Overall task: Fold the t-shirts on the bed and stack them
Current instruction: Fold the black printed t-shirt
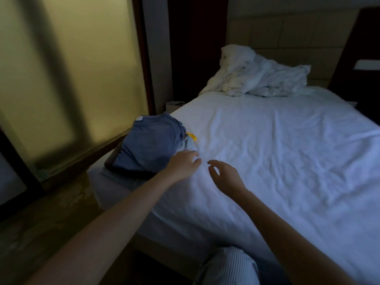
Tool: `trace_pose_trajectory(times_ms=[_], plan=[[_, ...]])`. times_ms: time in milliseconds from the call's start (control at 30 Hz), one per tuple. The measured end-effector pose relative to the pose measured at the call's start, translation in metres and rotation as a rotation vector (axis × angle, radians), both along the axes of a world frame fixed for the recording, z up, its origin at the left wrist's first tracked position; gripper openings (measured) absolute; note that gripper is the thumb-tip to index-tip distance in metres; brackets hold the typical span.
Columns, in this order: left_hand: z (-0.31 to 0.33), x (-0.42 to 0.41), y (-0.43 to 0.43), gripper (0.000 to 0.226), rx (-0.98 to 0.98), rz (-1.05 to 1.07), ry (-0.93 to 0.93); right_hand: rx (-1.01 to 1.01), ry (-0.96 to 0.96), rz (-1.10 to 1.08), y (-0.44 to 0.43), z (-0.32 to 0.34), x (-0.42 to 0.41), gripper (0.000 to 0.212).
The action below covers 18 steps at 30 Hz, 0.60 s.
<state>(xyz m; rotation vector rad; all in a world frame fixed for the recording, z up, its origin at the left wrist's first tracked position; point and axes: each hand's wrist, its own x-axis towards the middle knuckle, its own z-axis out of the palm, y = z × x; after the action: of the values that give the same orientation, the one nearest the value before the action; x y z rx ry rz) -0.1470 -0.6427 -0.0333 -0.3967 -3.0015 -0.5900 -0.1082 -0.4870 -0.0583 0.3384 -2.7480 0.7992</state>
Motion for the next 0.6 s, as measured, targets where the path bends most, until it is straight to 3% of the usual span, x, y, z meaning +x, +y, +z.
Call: trace_pose_trajectory(times_ms=[333,600], plan=[[-0.027,0.054,0.195,0.024,0.114,-0.331,-0.118,-0.083,-0.060,-0.368,0.182,-0.015,0.087,0.019],[-0.042,0.101,0.360,0.024,0.233,-0.518,-0.142,-0.077,-0.115,-0.630,0.316,-0.026,0.160,0.020]])
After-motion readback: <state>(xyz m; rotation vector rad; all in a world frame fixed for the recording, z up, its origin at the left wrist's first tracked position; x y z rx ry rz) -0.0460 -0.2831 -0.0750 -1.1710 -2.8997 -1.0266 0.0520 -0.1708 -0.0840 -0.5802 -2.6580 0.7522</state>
